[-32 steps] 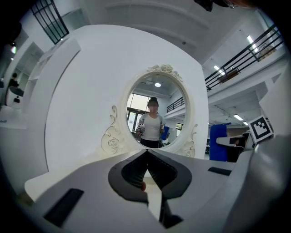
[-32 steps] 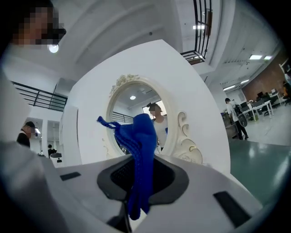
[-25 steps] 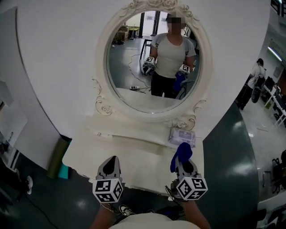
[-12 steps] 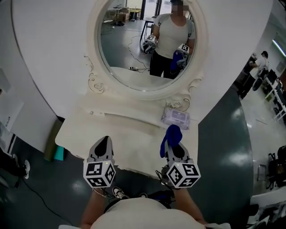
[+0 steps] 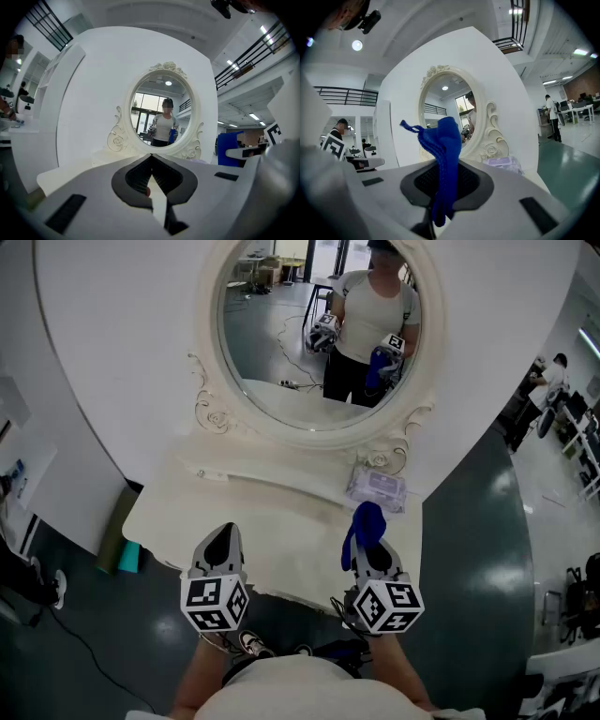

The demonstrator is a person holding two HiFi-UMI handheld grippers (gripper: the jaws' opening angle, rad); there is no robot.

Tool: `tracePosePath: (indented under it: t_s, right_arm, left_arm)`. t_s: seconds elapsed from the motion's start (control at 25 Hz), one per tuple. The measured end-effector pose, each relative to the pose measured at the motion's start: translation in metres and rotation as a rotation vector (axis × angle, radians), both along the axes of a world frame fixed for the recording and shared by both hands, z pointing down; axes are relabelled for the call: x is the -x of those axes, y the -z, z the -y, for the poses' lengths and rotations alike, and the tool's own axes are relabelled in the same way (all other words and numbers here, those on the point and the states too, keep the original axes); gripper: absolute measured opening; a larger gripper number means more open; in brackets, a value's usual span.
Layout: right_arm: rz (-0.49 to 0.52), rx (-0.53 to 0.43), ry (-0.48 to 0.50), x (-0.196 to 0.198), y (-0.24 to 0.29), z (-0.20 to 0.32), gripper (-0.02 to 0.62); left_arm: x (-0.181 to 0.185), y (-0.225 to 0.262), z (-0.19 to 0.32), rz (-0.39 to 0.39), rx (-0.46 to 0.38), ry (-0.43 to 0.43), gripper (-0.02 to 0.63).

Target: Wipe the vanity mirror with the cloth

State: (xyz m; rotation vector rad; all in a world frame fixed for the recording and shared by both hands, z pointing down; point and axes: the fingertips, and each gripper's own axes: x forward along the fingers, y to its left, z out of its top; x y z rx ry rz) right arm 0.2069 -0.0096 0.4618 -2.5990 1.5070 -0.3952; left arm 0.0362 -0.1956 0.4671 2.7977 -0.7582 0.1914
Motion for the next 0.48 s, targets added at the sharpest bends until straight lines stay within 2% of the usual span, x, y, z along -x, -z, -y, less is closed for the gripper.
tracePosePath:
  t_s: [0.48]
  right_arm:
    - [-0.021,0.023,-0.008,0.002,0.0009,0.0002,0.064]
  left_arm:
    - [-0.0006,0.0038,0.0016,0.002,-0.012,-0.009,0.005]
